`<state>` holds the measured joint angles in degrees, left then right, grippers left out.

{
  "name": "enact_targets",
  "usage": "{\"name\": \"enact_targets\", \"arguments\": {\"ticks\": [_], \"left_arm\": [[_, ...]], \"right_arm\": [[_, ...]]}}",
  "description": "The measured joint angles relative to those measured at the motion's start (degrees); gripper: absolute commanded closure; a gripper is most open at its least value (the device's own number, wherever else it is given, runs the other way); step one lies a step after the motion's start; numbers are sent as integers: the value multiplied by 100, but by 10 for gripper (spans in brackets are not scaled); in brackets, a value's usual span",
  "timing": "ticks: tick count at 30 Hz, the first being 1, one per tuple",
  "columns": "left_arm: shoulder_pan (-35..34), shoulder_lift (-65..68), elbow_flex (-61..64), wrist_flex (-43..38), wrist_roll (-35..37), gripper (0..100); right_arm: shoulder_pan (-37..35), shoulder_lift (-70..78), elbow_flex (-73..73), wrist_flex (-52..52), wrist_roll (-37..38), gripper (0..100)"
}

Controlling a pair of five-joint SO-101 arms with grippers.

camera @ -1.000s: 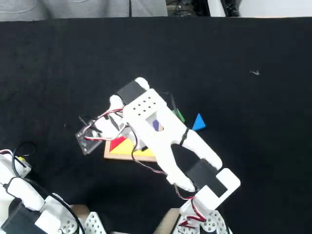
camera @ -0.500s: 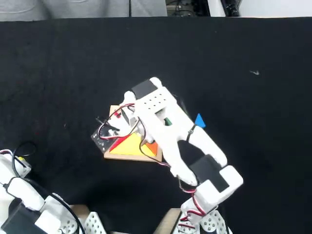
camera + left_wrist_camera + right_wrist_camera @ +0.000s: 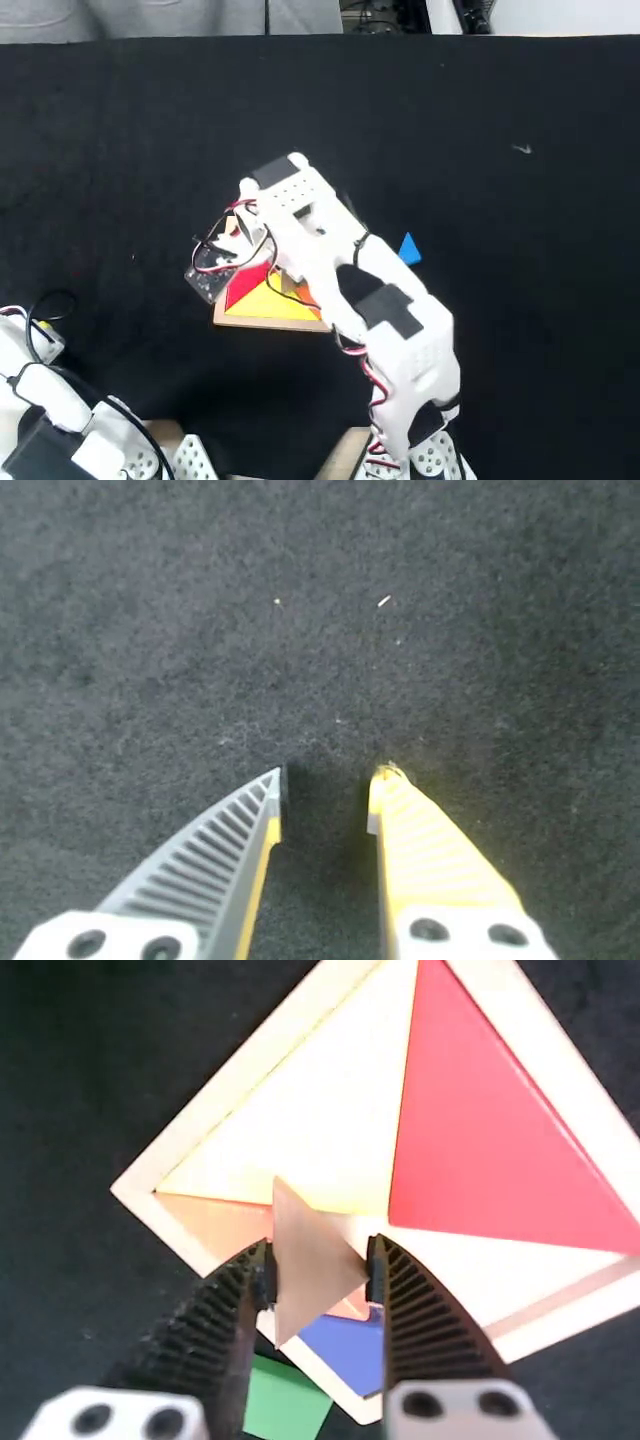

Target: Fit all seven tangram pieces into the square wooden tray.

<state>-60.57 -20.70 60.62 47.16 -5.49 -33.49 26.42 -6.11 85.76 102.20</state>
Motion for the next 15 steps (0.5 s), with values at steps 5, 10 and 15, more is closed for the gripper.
{"name": "enact_targets", "arguments": {"ticks": [5, 10, 15], "left_arm": [[0, 0, 0, 0, 0, 848], [18, 0, 44, -35, 0, 848], [18, -9, 44, -35, 0, 848]], "right_arm": [[53, 44, -369, 246, -360, 811], [88, 88, -387, 273, -589, 698], [79, 88, -387, 273, -598, 698]]}}
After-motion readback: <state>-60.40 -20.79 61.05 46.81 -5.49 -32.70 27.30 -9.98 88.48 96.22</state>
